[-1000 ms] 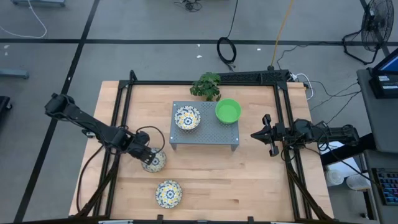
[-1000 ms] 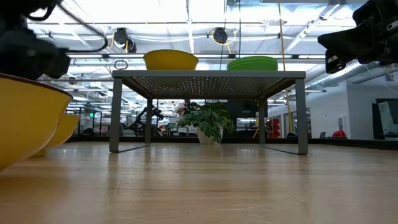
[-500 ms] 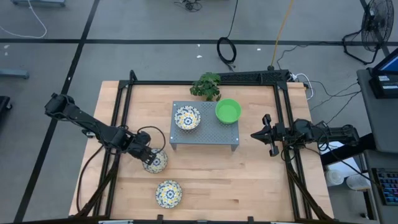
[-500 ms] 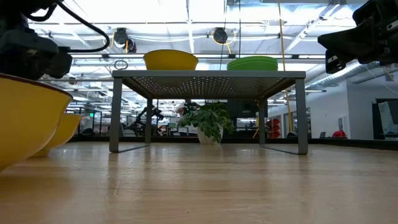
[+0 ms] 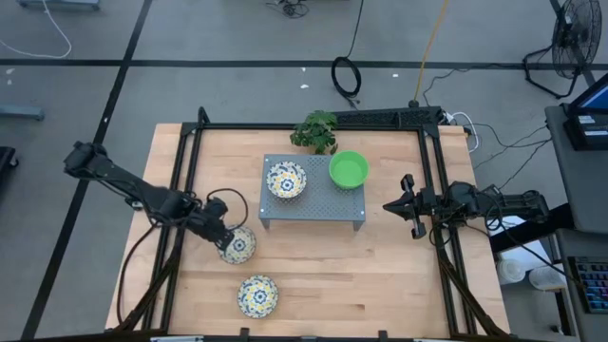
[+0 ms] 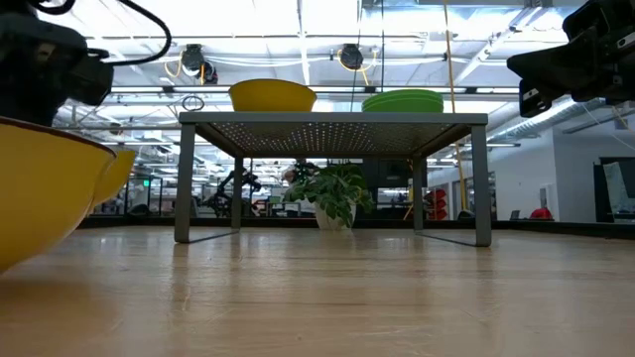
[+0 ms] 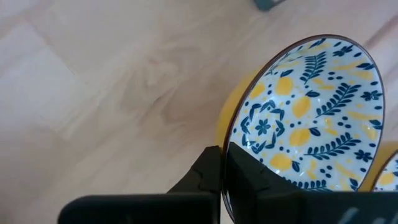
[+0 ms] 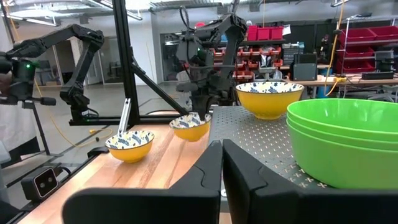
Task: Pick & Place Mini bowls
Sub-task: Stack the left yellow bowl on the yellow bowl on the shelf
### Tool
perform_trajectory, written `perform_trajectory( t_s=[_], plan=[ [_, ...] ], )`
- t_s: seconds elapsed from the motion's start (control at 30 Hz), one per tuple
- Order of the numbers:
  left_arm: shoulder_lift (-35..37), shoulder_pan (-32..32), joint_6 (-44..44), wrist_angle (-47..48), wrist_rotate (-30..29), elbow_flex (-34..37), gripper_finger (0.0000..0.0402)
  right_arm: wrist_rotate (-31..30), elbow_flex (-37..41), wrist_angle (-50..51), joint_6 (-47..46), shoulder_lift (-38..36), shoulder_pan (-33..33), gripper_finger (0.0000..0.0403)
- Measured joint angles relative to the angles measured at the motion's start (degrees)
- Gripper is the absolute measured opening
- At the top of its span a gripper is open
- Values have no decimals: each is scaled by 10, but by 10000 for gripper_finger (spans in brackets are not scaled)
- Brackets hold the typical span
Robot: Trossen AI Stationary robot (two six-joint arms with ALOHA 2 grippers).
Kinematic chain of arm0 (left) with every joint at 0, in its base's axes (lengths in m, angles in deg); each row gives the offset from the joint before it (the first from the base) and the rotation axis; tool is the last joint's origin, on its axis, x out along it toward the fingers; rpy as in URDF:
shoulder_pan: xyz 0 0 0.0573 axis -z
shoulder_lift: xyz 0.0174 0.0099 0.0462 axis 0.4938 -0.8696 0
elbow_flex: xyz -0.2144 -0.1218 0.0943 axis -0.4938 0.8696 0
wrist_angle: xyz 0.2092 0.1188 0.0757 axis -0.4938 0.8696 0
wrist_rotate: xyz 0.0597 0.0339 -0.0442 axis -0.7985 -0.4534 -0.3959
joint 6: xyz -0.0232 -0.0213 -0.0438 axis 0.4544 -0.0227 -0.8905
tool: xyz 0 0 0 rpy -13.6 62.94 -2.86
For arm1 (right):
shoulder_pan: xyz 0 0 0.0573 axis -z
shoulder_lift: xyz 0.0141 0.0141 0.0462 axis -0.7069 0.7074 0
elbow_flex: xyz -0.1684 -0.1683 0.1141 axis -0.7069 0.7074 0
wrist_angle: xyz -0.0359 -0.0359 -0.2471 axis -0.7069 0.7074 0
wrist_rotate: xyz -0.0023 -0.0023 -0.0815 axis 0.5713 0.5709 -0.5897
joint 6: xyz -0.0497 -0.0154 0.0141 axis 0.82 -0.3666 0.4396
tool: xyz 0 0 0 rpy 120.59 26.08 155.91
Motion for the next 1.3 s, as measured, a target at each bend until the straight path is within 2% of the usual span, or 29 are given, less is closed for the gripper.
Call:
perform_trajectory(
  t_s=[0.2,0.33,0.63,0.9,1.0,1.07,1.3],
  plan=[
    [48,0,20,-24,-40,-1,8,0,0,0,0,0,0,0],
    [75,0,63,-75,-66,-1,8,0,0,0,0,0,0,0],
    [120,0,212,-211,-100,-1,8,0,0,0,0,0,0,0],
    [132,-18,395,-388,-126,-16,8,0,0,0,0,0,0,0],
    [125,-44,413,-361,-128,-68,8,0,0,0,0,0,0,0],
    [116,-69,425,-310,-119,-115,8,0,0,0,0,0,0,0],
    [34,-186,488,-122,-33,-327,8,0,0,0,0,0,0,0]
  ],
)
